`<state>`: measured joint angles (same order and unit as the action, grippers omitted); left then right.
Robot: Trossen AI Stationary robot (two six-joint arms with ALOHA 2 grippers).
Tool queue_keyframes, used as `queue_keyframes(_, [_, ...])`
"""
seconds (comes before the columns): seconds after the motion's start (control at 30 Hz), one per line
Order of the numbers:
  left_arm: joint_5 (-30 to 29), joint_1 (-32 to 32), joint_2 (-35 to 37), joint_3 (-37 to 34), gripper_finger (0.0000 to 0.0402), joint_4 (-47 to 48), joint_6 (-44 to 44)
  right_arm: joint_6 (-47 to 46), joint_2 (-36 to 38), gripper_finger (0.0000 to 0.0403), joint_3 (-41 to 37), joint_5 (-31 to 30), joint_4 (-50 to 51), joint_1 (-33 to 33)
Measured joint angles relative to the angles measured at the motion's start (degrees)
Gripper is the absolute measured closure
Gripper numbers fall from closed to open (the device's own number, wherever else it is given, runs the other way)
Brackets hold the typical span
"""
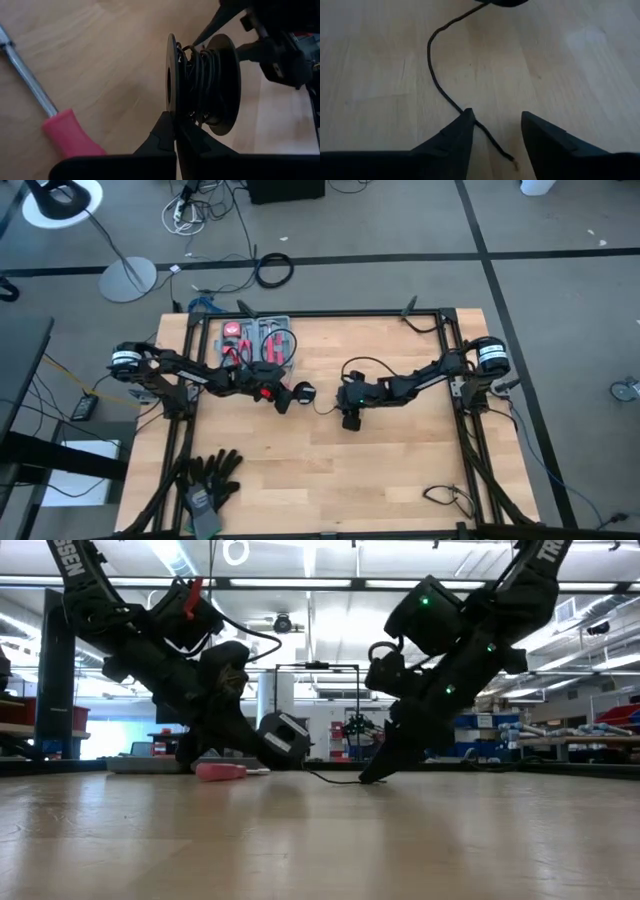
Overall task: Coil cords
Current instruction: Coil the black wire onto the spool
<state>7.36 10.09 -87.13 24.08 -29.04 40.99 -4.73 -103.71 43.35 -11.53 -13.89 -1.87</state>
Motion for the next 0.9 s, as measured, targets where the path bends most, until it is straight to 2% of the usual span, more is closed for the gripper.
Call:
queue_keyframes(0.1, [-0.15,0.00,0.00,0.04,0.0400,-0.38,0.14,-0.38,0.13,0.0229,0.07,0.48,1.90,0.00])
queue_keyframes(0.2, [-0.16,0.09,0.00,0.04,0.0400,-0.83,0.18,-0.01,0.14,0.0245,0.04,1.33,2.34,-0.06])
queue_keyframes(0.3, [-0.18,0.09,0.00,0.02,0.0400,-2.48,0.18,0.35,0.12,0.0293,0.04,2.56,3.20,-0.12])
queue_keyframes(0.4, [-0.20,0.09,0.00,0.04,0.0400,-6.06,0.13,0.36,0.09,0.0365,-0.02,2.85,3.58,-0.35])
queue_keyframes(0.47, [-0.20,0.09,0.00,0.07,0.0400,-9.09,0.11,0.56,0.05,0.0391,0.11,3.00,3.63,-0.59])
queue_keyframes(0.6, [-0.17,0.17,0.00,0.09,0.0400,-12.53,-0.07,0.55,0.33,0.0397,1.82,3.02,5.18,-0.69])
queue_keyframes(0.9, [1.08,1.94,0.00,0.39,0.0400,-11.09,-0.20,4.29,1.54,0.0402,7.24,2.72,9.47,-0.72])
